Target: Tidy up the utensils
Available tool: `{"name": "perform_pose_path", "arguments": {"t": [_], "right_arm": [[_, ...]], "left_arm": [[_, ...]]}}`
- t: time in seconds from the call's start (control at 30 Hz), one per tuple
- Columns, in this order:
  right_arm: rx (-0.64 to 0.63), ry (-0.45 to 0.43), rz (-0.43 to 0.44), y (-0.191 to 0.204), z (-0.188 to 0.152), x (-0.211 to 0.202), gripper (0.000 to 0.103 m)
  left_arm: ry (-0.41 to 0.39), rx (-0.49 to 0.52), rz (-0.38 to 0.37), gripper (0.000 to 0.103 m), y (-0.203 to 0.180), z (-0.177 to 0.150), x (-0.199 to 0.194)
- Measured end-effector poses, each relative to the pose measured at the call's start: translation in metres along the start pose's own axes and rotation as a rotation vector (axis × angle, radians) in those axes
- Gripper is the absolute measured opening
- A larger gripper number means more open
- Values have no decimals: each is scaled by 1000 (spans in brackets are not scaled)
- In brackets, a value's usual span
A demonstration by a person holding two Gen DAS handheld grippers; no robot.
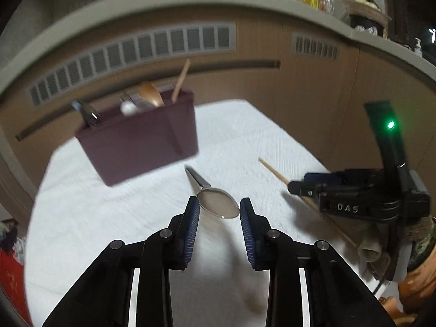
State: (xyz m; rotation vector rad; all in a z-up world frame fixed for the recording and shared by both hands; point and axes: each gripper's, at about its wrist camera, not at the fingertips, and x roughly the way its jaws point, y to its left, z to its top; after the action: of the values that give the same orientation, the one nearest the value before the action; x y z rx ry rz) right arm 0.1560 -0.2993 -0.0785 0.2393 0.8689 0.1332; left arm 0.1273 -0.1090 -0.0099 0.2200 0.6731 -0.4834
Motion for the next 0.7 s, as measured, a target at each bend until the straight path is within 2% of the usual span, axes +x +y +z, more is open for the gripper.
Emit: {"name": "perform_pose_path", "arguments": {"t": [0.13,0.23,0.33,0.53,0.7], "right_arm": [[-36,-9,-10,6,-1,-4,37],[-71,9,-11,12,0,-2,37],[-102,32,-19,18,9,2,37],[-176,100,-125,27,31,30,30],[-163,120,-136,25,30,40,31]], "left_arm": [[-63,-5,51,27,16,2,-23],[-84,-26,84,26,33,7,-23],[-105,-52,74,26,44,17,-14],[-205,-61,70,30,59,31,-1],[-174,-96,45,30,77,42,29]]}}
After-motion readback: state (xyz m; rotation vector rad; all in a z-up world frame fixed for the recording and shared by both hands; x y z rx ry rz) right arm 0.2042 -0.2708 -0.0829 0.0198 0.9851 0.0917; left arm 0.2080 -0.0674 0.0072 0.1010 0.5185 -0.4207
